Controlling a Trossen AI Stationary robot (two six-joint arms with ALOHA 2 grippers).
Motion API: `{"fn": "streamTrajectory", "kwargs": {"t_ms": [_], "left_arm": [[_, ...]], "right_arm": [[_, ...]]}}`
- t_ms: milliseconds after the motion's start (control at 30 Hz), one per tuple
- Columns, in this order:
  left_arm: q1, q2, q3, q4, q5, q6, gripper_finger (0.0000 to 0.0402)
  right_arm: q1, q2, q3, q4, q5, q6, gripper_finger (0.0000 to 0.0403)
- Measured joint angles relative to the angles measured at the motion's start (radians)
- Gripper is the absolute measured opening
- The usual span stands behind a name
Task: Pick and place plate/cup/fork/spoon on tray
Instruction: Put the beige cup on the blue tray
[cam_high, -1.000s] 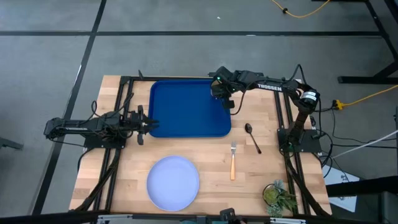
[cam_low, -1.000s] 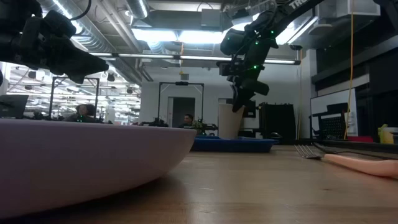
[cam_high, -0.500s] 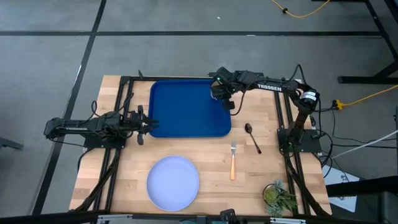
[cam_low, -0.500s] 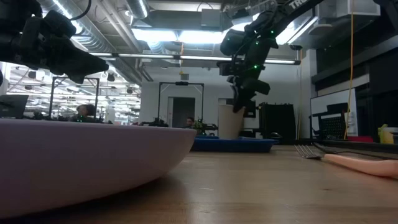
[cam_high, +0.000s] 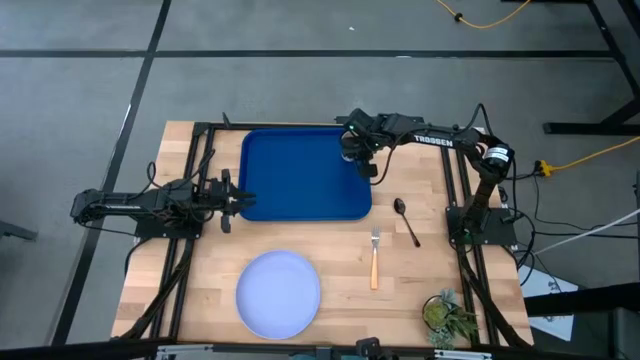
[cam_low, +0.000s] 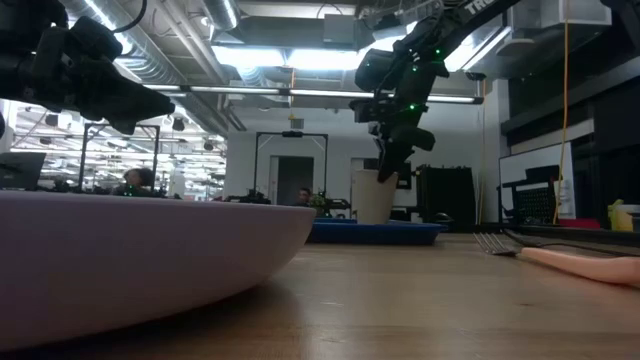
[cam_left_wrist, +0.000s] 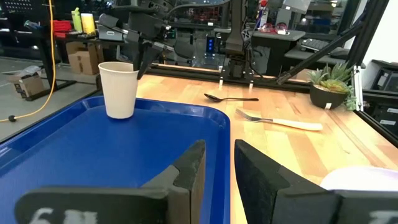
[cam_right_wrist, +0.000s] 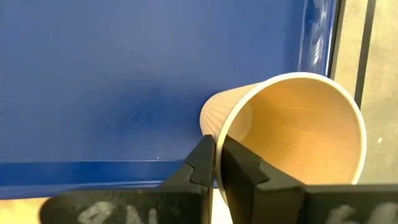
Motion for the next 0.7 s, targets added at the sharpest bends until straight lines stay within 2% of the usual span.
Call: {"fn": "streamTrajectory", "kwargs": {"t_ms": [400, 700], "left_arm": [[0.000, 0.000, 0.000, 0.000, 0.000, 0.000, 0.0079], [0.000, 0.000, 0.000, 0.000, 0.000, 0.000, 0.0079]], "right_arm": [[0.000, 0.000, 0.000, 0.007, -0.001, 0.027, 0.0030], [0.000, 0.000, -0.001, 0.008, 0.000, 0.025, 0.0074]]}}
